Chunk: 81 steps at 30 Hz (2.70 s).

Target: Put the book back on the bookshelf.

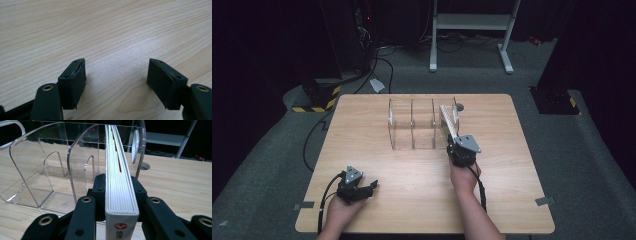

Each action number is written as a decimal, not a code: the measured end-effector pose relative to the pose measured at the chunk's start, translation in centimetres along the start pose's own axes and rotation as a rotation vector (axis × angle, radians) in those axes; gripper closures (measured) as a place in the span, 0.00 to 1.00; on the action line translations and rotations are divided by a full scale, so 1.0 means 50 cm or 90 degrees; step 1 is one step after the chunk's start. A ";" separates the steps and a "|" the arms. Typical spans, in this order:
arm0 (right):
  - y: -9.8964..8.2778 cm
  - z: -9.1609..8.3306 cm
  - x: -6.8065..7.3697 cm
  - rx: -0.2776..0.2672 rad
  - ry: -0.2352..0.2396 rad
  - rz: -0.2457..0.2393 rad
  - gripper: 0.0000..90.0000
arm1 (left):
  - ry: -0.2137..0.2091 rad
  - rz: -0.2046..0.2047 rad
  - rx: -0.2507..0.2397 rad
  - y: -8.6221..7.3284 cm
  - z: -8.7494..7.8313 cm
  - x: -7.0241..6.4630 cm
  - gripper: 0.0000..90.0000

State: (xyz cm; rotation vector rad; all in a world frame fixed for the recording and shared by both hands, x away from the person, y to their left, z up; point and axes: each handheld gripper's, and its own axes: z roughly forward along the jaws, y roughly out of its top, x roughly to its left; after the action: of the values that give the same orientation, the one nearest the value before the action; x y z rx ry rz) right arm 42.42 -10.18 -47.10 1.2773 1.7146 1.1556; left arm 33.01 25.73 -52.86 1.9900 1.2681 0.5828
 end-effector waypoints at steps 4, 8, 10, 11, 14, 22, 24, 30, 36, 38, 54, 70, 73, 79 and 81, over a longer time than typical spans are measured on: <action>0.002 -0.004 -0.002 0.006 0.004 -0.003 0.76 | 0.000 0.000 0.000 0.000 0.000 0.000 0.35; 0.003 -0.011 -0.006 0.009 0.004 0.001 0.76 | 0.000 0.000 0.000 0.000 0.000 0.000 0.35; 0.003 -0.012 -0.009 0.009 0.003 0.000 0.78 | 0.000 0.000 0.000 0.000 0.000 0.000 0.35; 0.002 -0.013 -0.010 0.009 0.004 0.000 0.81 | 0.000 0.000 0.000 0.000 0.000 0.000 0.35; 0.001 -0.013 -0.009 0.003 0.005 -0.001 0.83 | 0.000 0.000 0.000 0.000 0.000 0.000 0.35; 0.005 -0.007 0.009 -0.026 -0.008 -0.008 0.84 | 0.000 0.000 0.000 0.000 0.000 0.000 0.35; 0.008 -0.003 0.010 -0.029 -0.010 -0.003 0.84 | 0.000 0.000 0.000 0.000 0.000 0.000 0.35; 0.017 0.014 0.015 -0.029 -0.029 0.001 0.84 | 0.000 0.000 0.000 0.000 0.000 0.000 0.35; 0.019 0.022 0.016 -0.030 -0.045 0.002 0.84 | 0.000 0.001 0.000 0.000 -0.001 0.000 0.35; 0.018 0.022 0.016 -0.031 -0.049 0.003 0.83 | 0.000 0.001 0.000 0.000 -0.001 0.000 0.35; 0.007 0.013 0.012 -0.029 -0.053 0.037 0.74 | -0.001 0.001 0.001 -0.001 -0.001 0.000 0.35; -0.043 -0.045 -0.025 0.008 0.017 0.033 0.75 | 0.001 0.001 -0.001 -0.001 -0.001 0.000 0.35; -0.048 -0.047 -0.026 0.011 0.019 0.031 0.79 | 0.001 0.001 -0.001 -0.001 -0.001 0.000 0.35; -0.053 -0.052 -0.019 0.010 0.023 0.047 0.80 | 0.001 0.001 0.000 -0.001 -0.001 0.000 0.35; -0.055 -0.053 -0.017 0.009 0.030 0.062 0.80 | 0.001 0.002 -0.001 -0.001 -0.001 0.000 0.35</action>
State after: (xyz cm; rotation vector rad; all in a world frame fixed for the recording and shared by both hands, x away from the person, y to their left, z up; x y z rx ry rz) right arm 39.34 -11.98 -48.70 1.3656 1.7134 1.2402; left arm 32.95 25.74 -52.85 1.9908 1.2662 0.5866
